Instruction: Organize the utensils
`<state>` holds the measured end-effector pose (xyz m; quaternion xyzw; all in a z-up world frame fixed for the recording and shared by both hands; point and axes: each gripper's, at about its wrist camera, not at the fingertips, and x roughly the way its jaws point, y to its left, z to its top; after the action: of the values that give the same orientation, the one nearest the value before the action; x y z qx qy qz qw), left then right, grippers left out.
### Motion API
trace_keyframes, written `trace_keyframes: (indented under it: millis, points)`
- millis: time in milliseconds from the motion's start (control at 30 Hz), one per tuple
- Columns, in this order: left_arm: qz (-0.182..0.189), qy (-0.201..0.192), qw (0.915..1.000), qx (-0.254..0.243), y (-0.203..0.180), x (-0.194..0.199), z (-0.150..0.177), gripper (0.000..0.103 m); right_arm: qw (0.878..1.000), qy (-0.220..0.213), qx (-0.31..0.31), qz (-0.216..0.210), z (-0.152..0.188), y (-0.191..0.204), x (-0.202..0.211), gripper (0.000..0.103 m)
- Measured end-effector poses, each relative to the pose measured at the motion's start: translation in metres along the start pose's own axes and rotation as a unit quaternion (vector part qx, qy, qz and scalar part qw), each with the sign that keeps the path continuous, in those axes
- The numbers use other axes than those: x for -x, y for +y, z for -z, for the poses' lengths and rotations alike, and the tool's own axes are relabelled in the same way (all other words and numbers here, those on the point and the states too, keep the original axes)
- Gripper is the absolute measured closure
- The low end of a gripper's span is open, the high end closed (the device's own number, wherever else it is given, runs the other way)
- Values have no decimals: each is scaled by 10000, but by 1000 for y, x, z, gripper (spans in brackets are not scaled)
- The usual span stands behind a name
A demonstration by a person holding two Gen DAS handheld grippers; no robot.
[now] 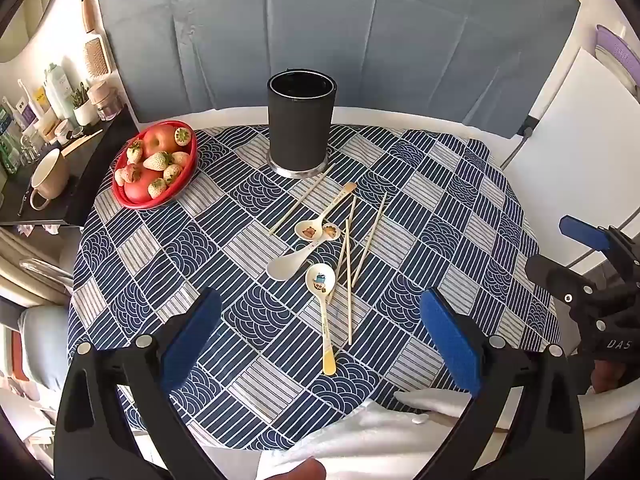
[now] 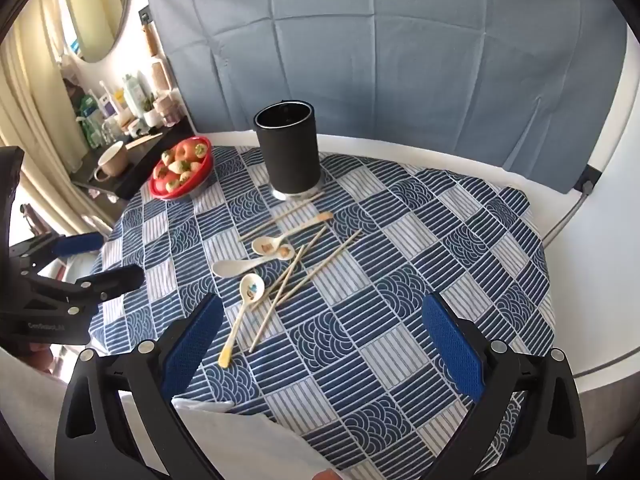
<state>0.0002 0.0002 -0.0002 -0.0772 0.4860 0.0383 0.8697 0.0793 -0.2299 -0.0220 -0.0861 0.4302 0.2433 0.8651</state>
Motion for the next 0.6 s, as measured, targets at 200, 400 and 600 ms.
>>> trace_keyframes:
  millis: [200,400,600]
  points:
    - [-3,-17,10000,4,2,0,0,6,10000,-26,-6,-8,0,0,0,8]
    - [-27,-31,10000,-29,0,1,0,6,10000,11,-29,-16,-2,-3,0,8]
    - [-28,-25,10000,-37,-1,1,3,6,10000,24,-22,-5,0,1,0,8]
